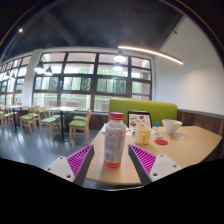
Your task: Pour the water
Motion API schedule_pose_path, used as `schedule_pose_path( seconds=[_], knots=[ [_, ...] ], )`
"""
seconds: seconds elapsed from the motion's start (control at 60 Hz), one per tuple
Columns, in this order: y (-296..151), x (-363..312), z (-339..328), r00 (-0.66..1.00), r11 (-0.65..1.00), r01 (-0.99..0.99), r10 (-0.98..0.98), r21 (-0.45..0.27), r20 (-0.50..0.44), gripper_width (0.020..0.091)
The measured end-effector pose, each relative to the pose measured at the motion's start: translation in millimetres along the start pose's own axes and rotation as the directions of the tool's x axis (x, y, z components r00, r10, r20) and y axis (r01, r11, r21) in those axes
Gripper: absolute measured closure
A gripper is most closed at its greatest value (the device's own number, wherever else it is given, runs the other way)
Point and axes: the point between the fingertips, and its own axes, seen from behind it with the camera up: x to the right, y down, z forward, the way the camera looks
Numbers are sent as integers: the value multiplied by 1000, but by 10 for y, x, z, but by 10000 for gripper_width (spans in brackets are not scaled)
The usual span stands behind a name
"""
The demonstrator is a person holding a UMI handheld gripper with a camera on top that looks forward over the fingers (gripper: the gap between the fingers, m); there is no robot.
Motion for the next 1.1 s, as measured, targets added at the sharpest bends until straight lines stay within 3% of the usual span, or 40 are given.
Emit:
schedule_pose_path(
  seconds=[0.25, 0.283, 0.333, 0.567, 0.7, 0.9, 1.0, 1.1],
  knots=[
    [-108, 133, 910, 999, 998, 23, -22, 66, -24, 310],
    [-126, 127, 1016, 999, 997, 27, -26, 75, -19, 331],
    [-95, 73, 1098, 998, 998, 41, -38, 53, -43, 574],
    [-74, 57, 1301, 998, 998, 59, -60, 30, 29, 729],
    [-92, 51, 1491, 998, 1000, 17, -17, 6, 54, 728],
    [-258, 73, 2089, 891, 899, -429, 437, -91, 124, 727],
    [-438, 241, 2347, 664, 680, -723, 733, -123, 147, 728],
    [-542, 627, 2613, 345, 361, -927, 928, -106, 139, 729]
  ],
)
